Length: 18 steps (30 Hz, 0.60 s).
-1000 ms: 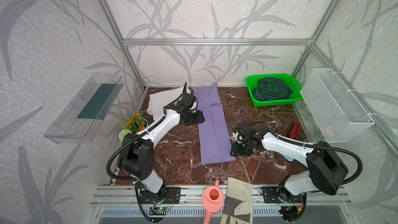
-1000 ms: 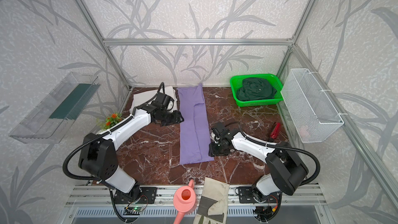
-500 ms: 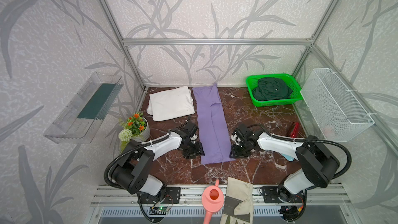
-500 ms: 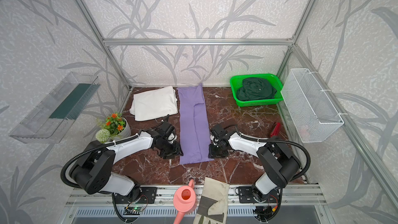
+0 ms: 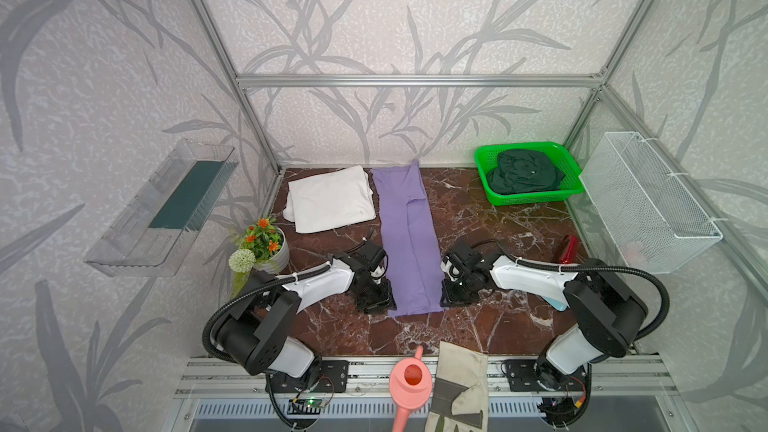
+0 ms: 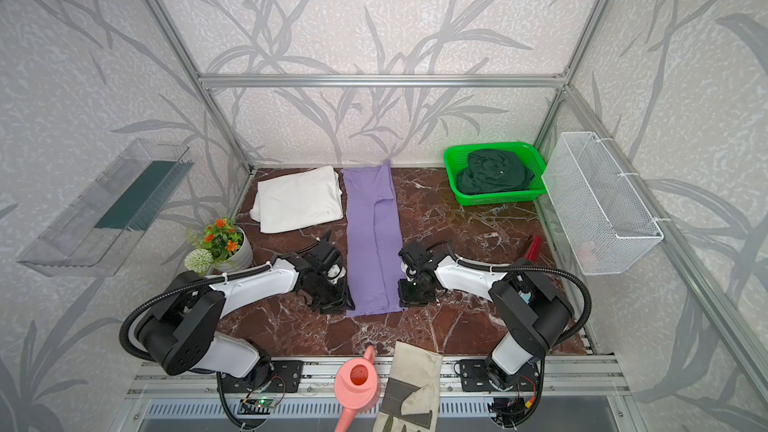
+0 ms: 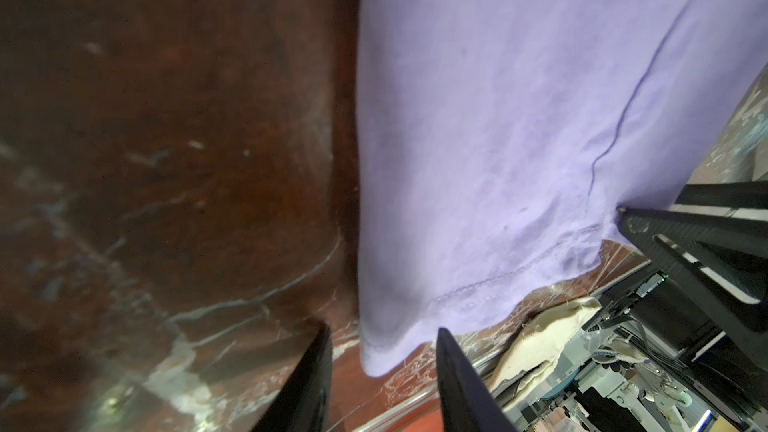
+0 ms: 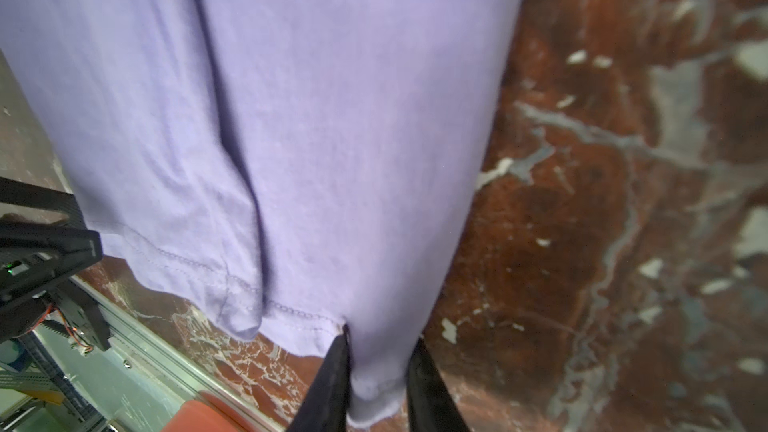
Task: Fold and stack the t-shirts
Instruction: 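Move both grippers to the strip's near end and pinch its corners, then lift the near end and fold it away from the robot with both grippers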
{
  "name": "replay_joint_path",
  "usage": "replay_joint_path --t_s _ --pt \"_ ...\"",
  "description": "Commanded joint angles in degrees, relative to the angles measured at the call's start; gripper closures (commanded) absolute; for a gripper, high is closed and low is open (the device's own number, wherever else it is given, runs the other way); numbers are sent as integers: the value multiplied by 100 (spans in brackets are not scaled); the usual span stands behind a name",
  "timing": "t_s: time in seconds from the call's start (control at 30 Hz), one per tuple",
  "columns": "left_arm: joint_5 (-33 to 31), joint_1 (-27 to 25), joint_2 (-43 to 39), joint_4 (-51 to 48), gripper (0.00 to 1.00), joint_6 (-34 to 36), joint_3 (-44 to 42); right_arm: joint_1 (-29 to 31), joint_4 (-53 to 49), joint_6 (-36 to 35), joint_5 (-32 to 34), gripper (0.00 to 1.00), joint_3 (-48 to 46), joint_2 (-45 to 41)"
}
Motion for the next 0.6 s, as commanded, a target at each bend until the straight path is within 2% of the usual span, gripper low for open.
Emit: replay_joint_path --t_s 0.0,0.13,0.2,0.57 --pt "-316 -197 452 41 67 -43 -56 94 -314 57 246 80 -145 141" --pt "-413 -361 409 -223 92 -54 -68 105 -339 174 256 100 -293 -99" --pt "-485 -393 161 -458 100 -44 -135 122 -373 233 269 100 -392 -337" --pt "-481 -481 -1472 -1292 100 118 -176 394 -734 537 339 100 -603 -1844"
